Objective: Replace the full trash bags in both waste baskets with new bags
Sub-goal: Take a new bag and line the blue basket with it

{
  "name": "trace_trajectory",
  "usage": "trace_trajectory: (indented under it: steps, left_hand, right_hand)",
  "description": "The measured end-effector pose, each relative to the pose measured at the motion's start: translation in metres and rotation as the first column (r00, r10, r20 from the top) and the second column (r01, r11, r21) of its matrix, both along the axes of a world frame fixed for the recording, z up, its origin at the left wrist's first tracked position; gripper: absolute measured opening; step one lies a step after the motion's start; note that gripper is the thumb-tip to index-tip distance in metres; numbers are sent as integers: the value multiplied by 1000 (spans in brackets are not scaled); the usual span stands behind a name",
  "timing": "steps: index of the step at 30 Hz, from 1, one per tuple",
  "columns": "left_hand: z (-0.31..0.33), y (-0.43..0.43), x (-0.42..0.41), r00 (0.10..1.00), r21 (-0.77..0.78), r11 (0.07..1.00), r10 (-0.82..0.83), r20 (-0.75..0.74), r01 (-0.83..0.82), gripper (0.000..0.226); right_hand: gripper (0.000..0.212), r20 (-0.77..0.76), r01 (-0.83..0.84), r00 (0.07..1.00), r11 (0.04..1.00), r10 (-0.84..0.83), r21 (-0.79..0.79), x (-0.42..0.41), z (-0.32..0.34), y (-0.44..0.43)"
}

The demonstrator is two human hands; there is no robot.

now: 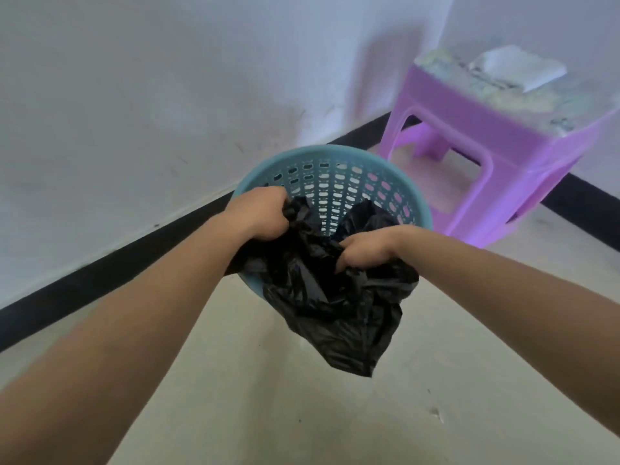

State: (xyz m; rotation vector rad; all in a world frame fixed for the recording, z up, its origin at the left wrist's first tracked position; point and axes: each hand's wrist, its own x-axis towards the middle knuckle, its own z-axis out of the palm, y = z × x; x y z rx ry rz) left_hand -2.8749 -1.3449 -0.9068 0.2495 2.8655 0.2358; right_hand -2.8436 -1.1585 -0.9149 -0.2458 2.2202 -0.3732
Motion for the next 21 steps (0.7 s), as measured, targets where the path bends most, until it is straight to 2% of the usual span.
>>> trace_trajectory:
  steps: [1,2,3,4,5,6,7,8,10,12,14,16,17,18,19,20,21]
  left_hand:
    - [2,0,2,1000,35,999,14,-7,-13,29]
    - [2,-1,7,999,79,996,40,-35,-37,28]
    - [1,-3,12,994,121,991,70,-88,-59,24]
    - [-2,-5,16,983,152,986,94,-159,-69,19]
    - [-5,-6,20,967,171,983,107,-232,-67,15]
    - [-8,-8,21,951,192,979,117,-287,-62,14]
    - [-9,-9,21,940,222,973,135,-315,-65,18]
    - [-9,-10,19,938,268,960,167,-304,-84,22]
    - [-3,-11,16,951,385,914,223,-215,-127,22]
    - [5,-9,15,959,464,876,229,-166,-129,19]
    - [11,-8,19,939,486,864,266,-218,-132,26]
    - [13,-13,25,900,350,920,295,-321,-176,46]
    - [13,-16,28,897,249,949,272,-348,-192,51]
    - [13,-19,30,905,163,969,232,-356,-184,50]
    - [12,-22,30,918,95,984,175,-356,-150,42]
    - [12,-24,29,929,51,993,115,-351,-104,33]
    - [15,-25,29,937,27,997,74,-341,-69,26]
  right_hand:
    - [41,-22,-11,1000,1000,11,7,1,2,0]
    - [34,-108,-37,993,999,38,12,4,4,-1]
    - [28,-266,-66,961,997,73,37,5,5,-2]
    - [25,-467,-84,877,993,114,85,6,8,-1]
    - [24,-645,-70,751,988,144,139,6,10,0]
    - [25,-757,-27,637,986,145,166,5,12,2]
    - [25,-809,22,573,984,131,175,4,13,5]
    - [25,-816,65,564,979,123,192,4,14,8]
    - [24,-704,93,698,958,132,271,4,16,12]
    - [30,-428,29,898,956,103,291,7,20,13]
    - [35,-254,42,967,985,2,167,8,26,14]
    - [29,-348,172,920,984,-180,-53,7,30,20]
    - [25,-499,197,837,974,-226,-110,4,29,25]
    - [21,-652,196,733,978,-195,-72,3,30,31]
    - [19,-766,197,636,979,-91,46,2,31,37]
    - [20,-828,205,560,967,12,153,2,33,42]
    - [23,-853,217,518,957,56,194,2,36,47]
